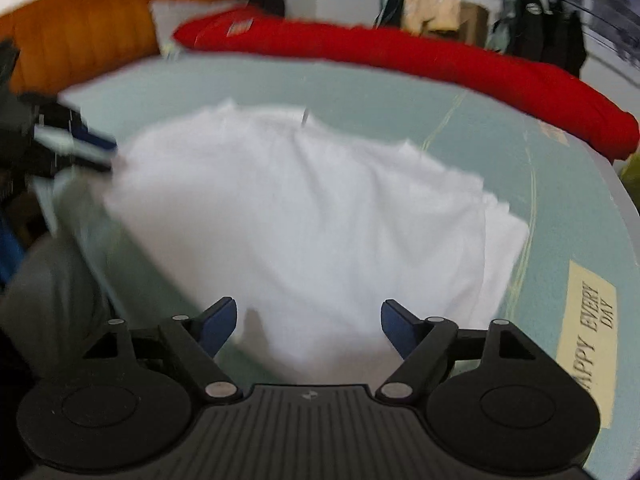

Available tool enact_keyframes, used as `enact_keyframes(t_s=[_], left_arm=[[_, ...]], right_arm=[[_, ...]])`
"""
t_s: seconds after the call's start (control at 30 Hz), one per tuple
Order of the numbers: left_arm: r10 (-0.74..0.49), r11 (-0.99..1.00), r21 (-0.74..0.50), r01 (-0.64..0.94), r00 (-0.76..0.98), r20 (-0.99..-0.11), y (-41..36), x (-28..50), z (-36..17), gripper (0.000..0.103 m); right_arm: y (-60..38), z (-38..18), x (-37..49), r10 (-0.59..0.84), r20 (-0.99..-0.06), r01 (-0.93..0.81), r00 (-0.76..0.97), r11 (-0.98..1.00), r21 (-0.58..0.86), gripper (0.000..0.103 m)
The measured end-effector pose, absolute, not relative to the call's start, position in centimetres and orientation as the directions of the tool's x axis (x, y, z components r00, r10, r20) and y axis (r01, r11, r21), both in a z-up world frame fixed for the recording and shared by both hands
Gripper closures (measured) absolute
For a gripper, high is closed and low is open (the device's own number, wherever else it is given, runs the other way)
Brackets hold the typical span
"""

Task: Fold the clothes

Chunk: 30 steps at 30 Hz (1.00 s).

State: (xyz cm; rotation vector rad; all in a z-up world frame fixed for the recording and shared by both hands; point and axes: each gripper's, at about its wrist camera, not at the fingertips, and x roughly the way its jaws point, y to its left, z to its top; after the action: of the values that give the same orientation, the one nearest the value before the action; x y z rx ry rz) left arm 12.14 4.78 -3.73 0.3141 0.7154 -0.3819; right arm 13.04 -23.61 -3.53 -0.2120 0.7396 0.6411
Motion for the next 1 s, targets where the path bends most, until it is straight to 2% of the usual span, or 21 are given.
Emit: enact_keyframes(t_s=[0.13, 0.27, 0.47, 0.6, 0.73, 0.8, 0.9, 0.97, 1.0], left_arm=[[-0.235, 0.879, 0.115, 0.464, 0.628, -0.742, 2.9, 12.9, -7.2, 0.063], [-0.276, 0.893, 0.043, 0.448, 0.62, -0.735, 4.6, 12.6, -6.3, 0.062], [-0.284, 0.93, 0.0, 0.368, 0.716, -0.638, 6.5, 16.6, -2.6, 0.057], [-0.3, 0.94, -0.069, 0.334, 0.715, -0.631, 6.9, 20.4, -3.9, 0.057], [-0.3, 0.949, -0.137, 0.283, 0.69, -0.659, 7.7, 22.8, -6.3, 0.056], [-0.237, 0.968, -0.099, 0.231, 0.704, -0.67, 8.7, 23.5, -7.2, 0.059], [-0.277, 0.961, -0.193, 0.2, 0.691, -0.667, 10.7, 24.6, -6.8, 0.064], [-0.276, 0.961, -0.209, 0.182, 0.702, -0.657, 10.7, 24.8, -5.8, 0.062], [-0.278, 0.96, -0.205, 0.19, 0.71, -0.647, 10.3, 24.8, -5.2, 0.057]], right_arm=[[-22.9, -4.8, 13.7, 0.463, -0.677, -0.56, 0.572, 0.823, 0.09, 0.019], [-24.5, -5.8, 12.8, 0.451, -0.678, -0.529, 0.58, 0.842, 0.108, 0.018], [-25.1, -3.0, 15.5, 0.497, -0.578, -0.508, 0.647, 0.847, 0.16, 0.014], [-24.0, -2.1, 19.1, 0.545, -0.519, -0.517, 0.658, 0.829, 0.215, 0.014], [-22.8, -4.5, 22.4, 0.575, -0.553, -0.517, 0.603, 0.81, 0.277, 0.014], [-23.0, -5.5, 23.7, 0.532, -0.568, -0.483, 0.628, 0.839, 0.251, 0.015], [-23.6, -6.5, 25.4, 0.451, -0.579, -0.415, 0.679, 0.887, 0.204, 0.02], [-24.4, -5.9, 26.3, 0.449, -0.573, -0.374, 0.685, 0.893, 0.252, 0.021], [-24.6, -5.4, 26.5, 0.451, -0.566, -0.365, 0.69, 0.892, 0.266, 0.02]])
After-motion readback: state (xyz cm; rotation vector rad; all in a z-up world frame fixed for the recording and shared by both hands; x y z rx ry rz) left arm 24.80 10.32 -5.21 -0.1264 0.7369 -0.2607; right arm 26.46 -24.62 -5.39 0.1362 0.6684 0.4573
